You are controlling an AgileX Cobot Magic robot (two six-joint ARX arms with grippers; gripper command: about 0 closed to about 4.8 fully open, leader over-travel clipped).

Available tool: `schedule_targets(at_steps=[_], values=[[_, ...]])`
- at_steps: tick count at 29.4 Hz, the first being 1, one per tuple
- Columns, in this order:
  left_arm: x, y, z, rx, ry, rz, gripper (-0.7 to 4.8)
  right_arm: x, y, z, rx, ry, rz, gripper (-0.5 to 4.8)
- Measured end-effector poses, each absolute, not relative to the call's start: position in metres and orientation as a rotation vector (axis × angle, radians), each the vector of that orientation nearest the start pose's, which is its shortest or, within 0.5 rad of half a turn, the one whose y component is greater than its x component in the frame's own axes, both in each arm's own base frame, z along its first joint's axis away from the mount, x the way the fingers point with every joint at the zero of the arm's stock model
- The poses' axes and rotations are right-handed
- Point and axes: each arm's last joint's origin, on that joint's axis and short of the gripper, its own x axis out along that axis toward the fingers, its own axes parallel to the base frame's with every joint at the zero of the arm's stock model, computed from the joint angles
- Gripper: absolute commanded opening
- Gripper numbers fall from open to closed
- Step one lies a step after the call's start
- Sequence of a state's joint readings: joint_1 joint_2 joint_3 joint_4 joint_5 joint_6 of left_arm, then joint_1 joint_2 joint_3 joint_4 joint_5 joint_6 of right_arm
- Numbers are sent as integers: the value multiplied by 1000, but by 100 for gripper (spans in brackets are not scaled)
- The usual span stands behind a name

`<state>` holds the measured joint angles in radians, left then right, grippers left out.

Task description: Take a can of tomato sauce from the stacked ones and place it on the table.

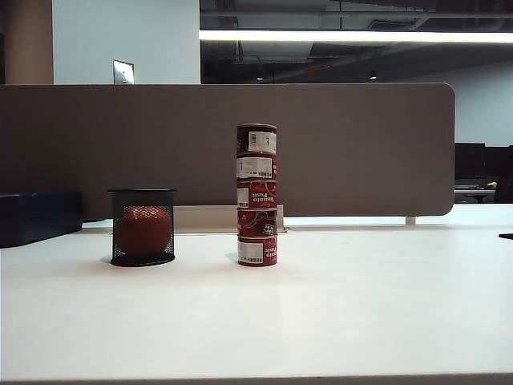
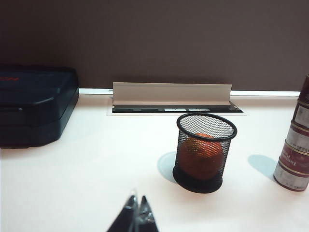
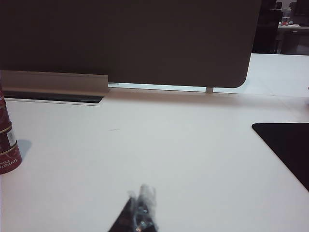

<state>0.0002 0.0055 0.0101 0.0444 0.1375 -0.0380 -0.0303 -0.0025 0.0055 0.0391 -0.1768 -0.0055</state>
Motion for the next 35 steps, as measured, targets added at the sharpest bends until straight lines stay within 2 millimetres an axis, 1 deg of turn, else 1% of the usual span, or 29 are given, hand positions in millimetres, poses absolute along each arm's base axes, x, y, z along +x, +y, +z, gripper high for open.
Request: schedule_targets(at_steps=[27, 35], values=[[97, -4, 171, -35, -46, -138, -5, 97, 2, 171, -10, -65, 149, -8], [97, -4, 171, -34, -46, -155, -5, 97, 2, 172, 41, -71, 152, -9]])
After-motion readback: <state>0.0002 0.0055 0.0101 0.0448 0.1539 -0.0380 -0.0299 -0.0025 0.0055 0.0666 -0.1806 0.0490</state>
